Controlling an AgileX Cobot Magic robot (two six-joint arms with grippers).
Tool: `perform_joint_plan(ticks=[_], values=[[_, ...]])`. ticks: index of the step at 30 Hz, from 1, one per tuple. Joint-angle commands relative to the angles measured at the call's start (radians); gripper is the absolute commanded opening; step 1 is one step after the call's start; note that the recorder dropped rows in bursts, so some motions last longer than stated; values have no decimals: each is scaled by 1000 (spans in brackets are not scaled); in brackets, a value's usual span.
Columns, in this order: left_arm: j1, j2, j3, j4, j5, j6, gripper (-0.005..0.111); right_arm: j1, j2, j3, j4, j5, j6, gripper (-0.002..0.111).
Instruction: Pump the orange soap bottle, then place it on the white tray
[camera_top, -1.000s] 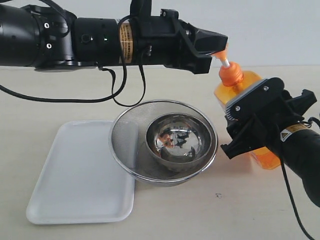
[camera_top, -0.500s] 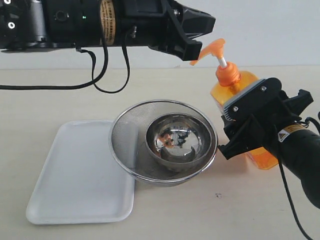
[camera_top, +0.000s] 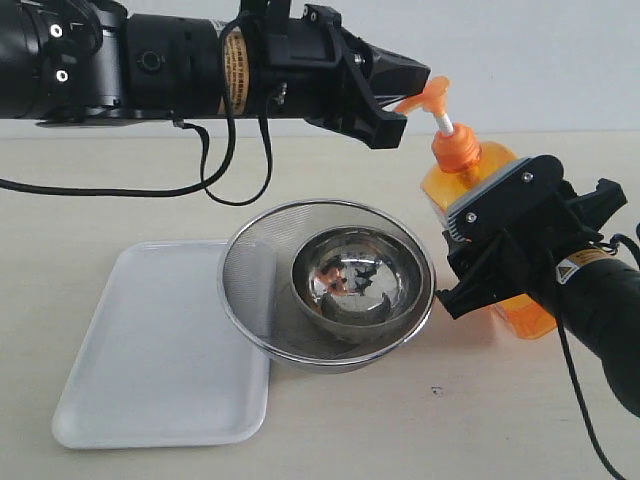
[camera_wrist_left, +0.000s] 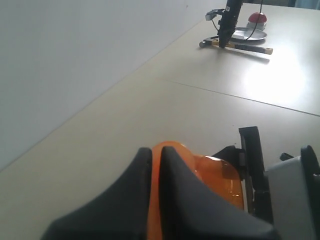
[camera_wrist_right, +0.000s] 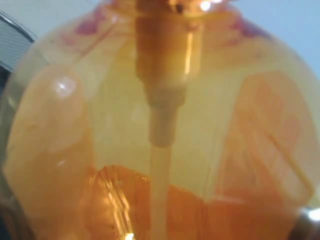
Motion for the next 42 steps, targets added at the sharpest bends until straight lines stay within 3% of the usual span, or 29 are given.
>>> perform_joint_plan(ticks=[1,20,42], values=[[-1,11,-20,-28,-21,15,5,1,-8,0,-5,6,8,0],[-5,51,-28,-65,-70,3,5,1,-8,0,-14,-1,8,0],[-5,72,-28,29,-67,-76,5,1,-8,0,-23,-5,19,0]])
